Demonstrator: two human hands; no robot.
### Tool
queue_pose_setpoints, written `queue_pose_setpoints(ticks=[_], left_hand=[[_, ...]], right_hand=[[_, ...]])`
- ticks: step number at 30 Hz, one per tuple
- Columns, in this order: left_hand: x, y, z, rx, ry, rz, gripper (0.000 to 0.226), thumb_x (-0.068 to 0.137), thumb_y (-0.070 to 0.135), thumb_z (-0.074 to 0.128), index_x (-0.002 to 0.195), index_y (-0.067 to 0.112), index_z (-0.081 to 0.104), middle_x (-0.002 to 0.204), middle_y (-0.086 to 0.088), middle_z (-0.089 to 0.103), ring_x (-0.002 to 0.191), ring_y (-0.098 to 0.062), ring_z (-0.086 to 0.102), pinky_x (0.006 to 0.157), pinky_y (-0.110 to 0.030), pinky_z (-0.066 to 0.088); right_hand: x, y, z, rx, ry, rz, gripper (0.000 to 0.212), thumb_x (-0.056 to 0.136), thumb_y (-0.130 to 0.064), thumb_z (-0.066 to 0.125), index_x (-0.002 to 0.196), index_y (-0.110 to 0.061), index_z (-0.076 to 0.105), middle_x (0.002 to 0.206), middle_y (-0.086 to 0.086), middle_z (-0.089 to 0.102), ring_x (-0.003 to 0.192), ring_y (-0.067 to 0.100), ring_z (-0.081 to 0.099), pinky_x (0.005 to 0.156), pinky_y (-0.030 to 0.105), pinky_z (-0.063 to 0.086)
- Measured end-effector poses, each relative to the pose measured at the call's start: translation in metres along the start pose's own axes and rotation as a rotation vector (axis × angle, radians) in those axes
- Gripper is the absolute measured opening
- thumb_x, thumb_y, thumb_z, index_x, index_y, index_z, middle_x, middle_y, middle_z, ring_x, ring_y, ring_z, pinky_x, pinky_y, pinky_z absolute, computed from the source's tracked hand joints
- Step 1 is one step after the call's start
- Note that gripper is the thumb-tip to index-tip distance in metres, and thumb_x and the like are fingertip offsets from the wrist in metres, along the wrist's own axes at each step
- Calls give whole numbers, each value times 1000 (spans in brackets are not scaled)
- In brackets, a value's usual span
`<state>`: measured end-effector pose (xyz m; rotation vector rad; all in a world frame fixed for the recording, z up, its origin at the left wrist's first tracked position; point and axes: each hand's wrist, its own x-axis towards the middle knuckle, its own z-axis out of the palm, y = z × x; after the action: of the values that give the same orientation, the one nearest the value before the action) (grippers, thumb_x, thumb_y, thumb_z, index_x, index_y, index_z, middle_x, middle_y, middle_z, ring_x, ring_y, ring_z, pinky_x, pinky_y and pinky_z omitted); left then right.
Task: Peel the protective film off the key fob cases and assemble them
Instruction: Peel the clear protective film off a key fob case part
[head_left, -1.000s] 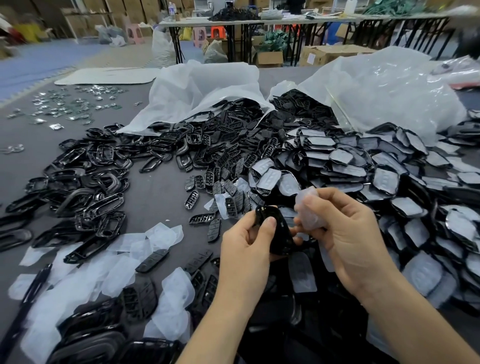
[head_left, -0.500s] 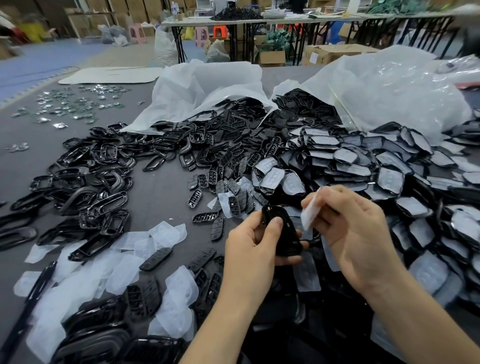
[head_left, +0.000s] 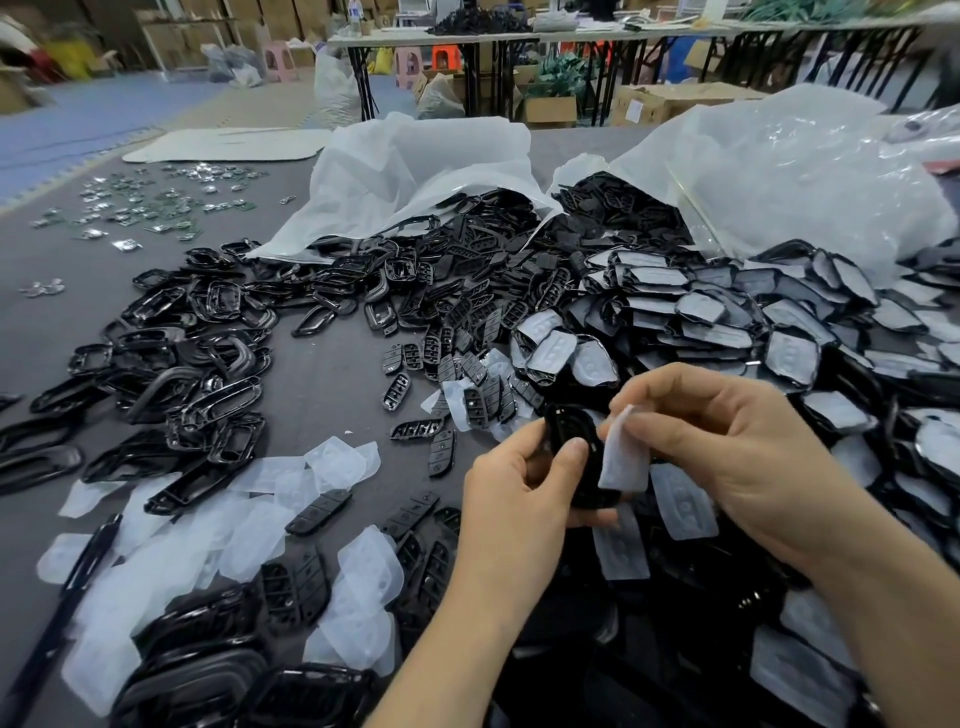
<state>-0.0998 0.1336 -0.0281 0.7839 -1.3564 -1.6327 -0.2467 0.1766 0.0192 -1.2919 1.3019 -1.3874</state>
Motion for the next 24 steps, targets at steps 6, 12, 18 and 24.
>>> queue_pose_setpoints(ticks=[6, 12, 18, 24], left_hand=[[0, -4, -1, 147, -23, 81, 14, 92, 20, 64, 84, 31, 69, 73, 4, 69, 74, -14, 69, 63, -37, 60], [-3, -5, -1, 358, 7, 226, 6, 90, 32, 61, 85, 29, 63, 69, -1, 68, 67, -29, 65, 59, -47, 57], [-5, -3, -1, 433, 22, 233, 13, 88, 17, 59, 91, 30, 63, 70, 0, 70, 60, -22, 65, 56, -43, 55], [-5, -1, -3, 547, 36, 368, 22, 89, 17, 60, 105, 32, 63, 68, 5, 68, 48, -8, 55, 46, -25, 47]], right_hand=[[1, 4, 6, -198, 4, -70, 14, 77, -3, 72, 77, -17, 72, 77, 10, 70, 71, 17, 64, 70, 21, 52], [1, 14, 16, -309, 169, -155, 18, 75, -7, 78, 72, -21, 67, 70, 2, 68, 62, 8, 61, 63, 20, 50], [0, 13, 21, -410, 173, -280, 10, 73, -30, 75, 75, -26, 66, 83, -7, 60, 73, 16, 60, 65, 23, 50], [1, 17, 18, -292, 191, -189, 23, 75, -6, 79, 75, -26, 68, 72, -3, 68, 65, 11, 62, 64, 23, 50]])
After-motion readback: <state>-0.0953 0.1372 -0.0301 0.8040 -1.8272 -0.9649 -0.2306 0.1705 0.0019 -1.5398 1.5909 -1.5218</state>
